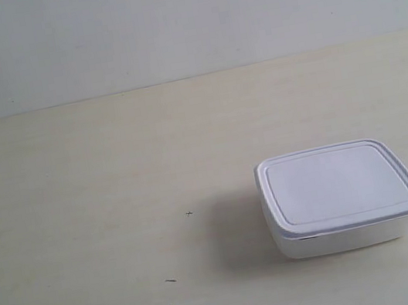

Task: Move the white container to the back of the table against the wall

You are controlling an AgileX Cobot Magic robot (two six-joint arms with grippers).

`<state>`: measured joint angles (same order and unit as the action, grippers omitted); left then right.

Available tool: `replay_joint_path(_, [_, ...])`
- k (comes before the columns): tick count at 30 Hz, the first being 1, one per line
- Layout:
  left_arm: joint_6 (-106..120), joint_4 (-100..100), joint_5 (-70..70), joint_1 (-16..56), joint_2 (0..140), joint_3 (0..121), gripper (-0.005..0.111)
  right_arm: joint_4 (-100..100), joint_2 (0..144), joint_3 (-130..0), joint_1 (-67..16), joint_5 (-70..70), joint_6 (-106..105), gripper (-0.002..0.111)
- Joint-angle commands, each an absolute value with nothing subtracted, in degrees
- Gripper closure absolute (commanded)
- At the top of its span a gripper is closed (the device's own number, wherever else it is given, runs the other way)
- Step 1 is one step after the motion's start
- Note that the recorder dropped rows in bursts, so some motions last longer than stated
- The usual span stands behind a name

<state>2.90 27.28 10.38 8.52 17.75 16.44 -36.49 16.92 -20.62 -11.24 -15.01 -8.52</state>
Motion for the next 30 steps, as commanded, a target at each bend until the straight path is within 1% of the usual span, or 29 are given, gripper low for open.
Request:
replay_joint_path(1, [7.8, 30.7, 17.78, 8.59, 24.65, 25.91, 0.107, -32.86, 26.32, -29.36, -10.97, -20.42, -9.44, 0.108])
replay_joint_path(6, [18.16, 39.45, 25.41, 8.59, 33.21, 36.86, 0.107, -32.43, 36.21, -40.27, -10.97, -30.37, -10.81, 0.108])
replay_joint_path(9, [19.14, 40.28, 27.41, 8.59, 39.71, 42.26, 0.107, -31.66, 40.92, -46.95, -10.97, -35.85, -10.8, 0.108])
replay_joint_path(11, [19.37, 42.35, 31.68, 8.7, 44.02, 45.72, 0.107, -30.19, 43.64, -51.33, -10.97, -40.38, -8.87, 0.108])
replay_joint_path(14, [21.51, 44.5, 36.35, 11.18, 49.16, 48.53, 0.107, -28.26, 47.48, -56.46, -10.97, -46.83, -7.44, 0.108])
replay_joint_path(16, [22.23, 44.8, 35.16, 15.66, 51.32, 48.56, 0.107, -26.8, 49.72, -59.03, -10.97, -50.07, -7.03, 0.108])
replay_joint_path(19, [22.11, 44.34, 30.4, 24.43, 54.24, 48.56, 0.107, -24.7, 52.55, -60.44, -10.97, -52.99, -5.68, 0.108])
replay_joint_path(24, [18.68, 39.64, 19.47, 41.91, 60.26, 48.56, 0.107, -22.33, 54.92, -60.44, -10.97, -58.26, -5.29, 0.108])
replay_joint_path(26, [15.11, 35.83, 15.94, 47.65, 63.75, 48.56, 0.107, -21.71, 55.3, -60.34, -11.37, -60.0, -4.64, 0.108])
replay_joint_path(27, [13.08, 33.96, 14.24, 49.88, 66.05, 48.56, 0.107, -20.96, 55.33, -60.34, -11.9, -60.63, -4.37, 0.108])
replay_joint_path(30, [10.56, 32.09, 10.45, 53.47, 73.04, 48.56, 0.107, -17.59, 55.33, -60.24, -14.14, -62.62, -1.39, 0.108])
